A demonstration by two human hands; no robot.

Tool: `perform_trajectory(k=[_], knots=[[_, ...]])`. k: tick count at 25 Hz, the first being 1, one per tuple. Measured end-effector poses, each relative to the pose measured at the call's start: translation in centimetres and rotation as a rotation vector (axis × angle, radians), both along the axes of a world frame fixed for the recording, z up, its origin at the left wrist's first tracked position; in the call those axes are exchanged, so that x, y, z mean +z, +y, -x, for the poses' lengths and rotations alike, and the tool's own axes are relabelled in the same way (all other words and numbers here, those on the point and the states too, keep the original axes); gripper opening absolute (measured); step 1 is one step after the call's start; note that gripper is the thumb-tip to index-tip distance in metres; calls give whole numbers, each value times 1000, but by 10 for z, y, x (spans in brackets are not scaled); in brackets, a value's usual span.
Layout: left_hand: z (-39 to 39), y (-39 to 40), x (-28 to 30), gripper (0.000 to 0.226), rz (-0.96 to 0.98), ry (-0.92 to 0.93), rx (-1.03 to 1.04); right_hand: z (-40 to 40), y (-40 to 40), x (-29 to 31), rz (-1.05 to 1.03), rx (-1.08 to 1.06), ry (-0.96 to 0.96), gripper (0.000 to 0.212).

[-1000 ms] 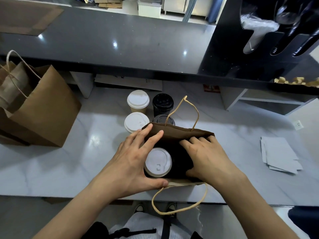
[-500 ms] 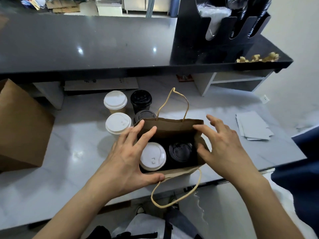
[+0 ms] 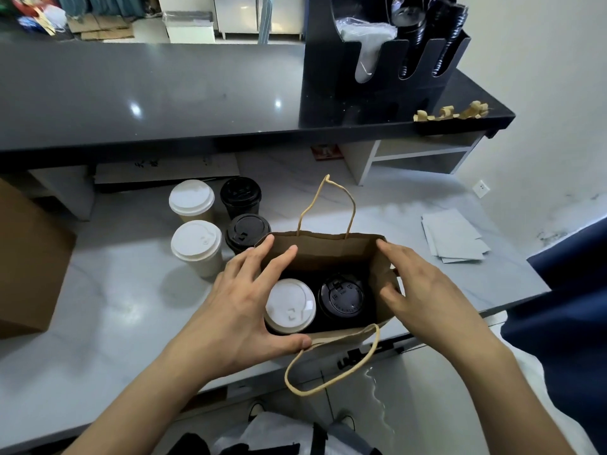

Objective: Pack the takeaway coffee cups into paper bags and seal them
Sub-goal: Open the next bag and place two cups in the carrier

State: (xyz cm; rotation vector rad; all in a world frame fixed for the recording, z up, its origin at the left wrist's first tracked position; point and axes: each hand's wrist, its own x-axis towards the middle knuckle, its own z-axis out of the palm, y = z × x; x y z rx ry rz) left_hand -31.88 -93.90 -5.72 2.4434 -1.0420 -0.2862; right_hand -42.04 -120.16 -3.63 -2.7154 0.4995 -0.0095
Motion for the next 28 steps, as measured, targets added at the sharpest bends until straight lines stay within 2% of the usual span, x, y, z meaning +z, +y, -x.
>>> perform_trajectory(k=[18,28], knots=[[59,-147,-8,119,60,31,60,55,-156,3,-24,85,49,68],[18,-187,-3,119,35,46,44,17,-192,4,-21,76,44,70]])
